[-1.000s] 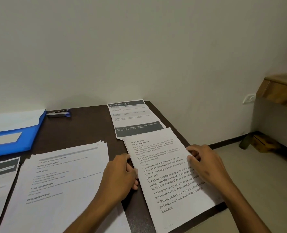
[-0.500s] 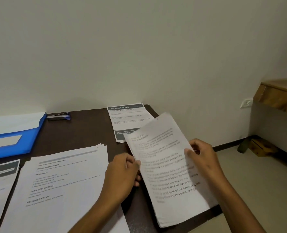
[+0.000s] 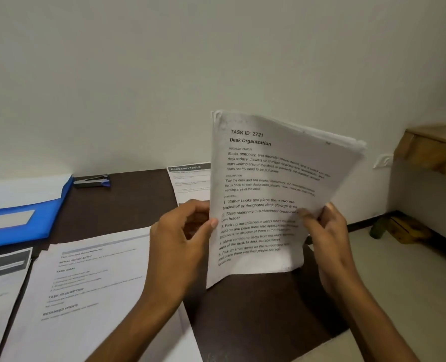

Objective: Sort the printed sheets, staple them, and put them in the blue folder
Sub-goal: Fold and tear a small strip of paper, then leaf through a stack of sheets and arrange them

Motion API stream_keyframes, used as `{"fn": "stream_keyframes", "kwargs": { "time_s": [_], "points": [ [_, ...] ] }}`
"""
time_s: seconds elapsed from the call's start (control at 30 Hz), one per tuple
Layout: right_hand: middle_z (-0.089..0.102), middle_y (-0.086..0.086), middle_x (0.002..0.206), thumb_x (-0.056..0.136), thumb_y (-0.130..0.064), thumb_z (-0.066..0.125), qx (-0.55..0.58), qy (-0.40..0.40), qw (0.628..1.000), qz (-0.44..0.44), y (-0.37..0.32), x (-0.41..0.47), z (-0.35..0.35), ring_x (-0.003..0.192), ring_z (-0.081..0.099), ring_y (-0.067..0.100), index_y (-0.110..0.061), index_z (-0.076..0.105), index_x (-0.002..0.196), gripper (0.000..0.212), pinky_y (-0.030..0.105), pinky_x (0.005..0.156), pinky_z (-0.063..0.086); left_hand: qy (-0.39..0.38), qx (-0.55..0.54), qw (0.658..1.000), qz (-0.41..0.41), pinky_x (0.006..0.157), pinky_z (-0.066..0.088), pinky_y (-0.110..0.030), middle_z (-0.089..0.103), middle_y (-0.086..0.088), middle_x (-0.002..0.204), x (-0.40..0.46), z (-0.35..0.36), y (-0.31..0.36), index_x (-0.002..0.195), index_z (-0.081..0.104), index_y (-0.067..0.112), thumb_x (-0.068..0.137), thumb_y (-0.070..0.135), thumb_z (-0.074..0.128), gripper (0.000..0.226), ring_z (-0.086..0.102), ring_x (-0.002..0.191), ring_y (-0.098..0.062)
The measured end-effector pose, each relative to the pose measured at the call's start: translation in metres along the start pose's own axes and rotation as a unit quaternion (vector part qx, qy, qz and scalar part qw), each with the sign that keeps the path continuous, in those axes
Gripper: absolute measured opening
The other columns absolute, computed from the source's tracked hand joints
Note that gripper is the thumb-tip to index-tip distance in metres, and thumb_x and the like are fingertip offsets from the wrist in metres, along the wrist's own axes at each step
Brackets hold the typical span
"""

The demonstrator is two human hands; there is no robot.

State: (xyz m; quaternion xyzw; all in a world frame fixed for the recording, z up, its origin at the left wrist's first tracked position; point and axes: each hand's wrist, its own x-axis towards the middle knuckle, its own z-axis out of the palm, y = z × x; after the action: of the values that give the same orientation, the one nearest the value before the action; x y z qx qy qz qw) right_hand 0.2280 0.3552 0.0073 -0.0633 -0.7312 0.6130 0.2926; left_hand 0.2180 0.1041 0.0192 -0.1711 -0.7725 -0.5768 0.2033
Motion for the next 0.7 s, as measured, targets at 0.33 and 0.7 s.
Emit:
{"fn": "stream_keyframes", "kwargs": {
  "time_s": [0.33, 0.7],
  "points": [
    [0.075, -0.010, 0.113, 0.107, -0.022, 0.056, -0.050, -0.003, 0.998, -0.034, -0.014, 0.012, -0.005, 0.100, 0.074, 0.009, -0.022, 0.062, 0.117, 0.012, 0.035, 0.080, 0.061, -0.037, -0.130, 0.988, -0.076, 0.072, 0.065, -0.027, 0.082, 0.008, 0.102, -0.001, -0.007, -0.003, 0.100, 0.079, 0.009, 0.091, 0.010, 0.076, 0.009, 0.080, 0.092, -0.014],
    [0.075, -0.004, 0.105, 0.099, -0.014, 0.061, -0.323, -0.123, 0.933, 0.100, 0.028, 0.018, 0.000, 0.090, 0.072, 0.016, -0.019, 0.067, 0.116, 0.019, 0.034, 0.073, 0.056, -0.096, -0.084, 0.959, -0.254, 0.076, 0.066, -0.046, 0.081, -0.007, 0.080, -0.020, 0.005, -0.036, 0.097, 0.079, 0.007, 0.095, 0.002, 0.073, 0.008, 0.080, 0.074, -0.027]
  ]
}}
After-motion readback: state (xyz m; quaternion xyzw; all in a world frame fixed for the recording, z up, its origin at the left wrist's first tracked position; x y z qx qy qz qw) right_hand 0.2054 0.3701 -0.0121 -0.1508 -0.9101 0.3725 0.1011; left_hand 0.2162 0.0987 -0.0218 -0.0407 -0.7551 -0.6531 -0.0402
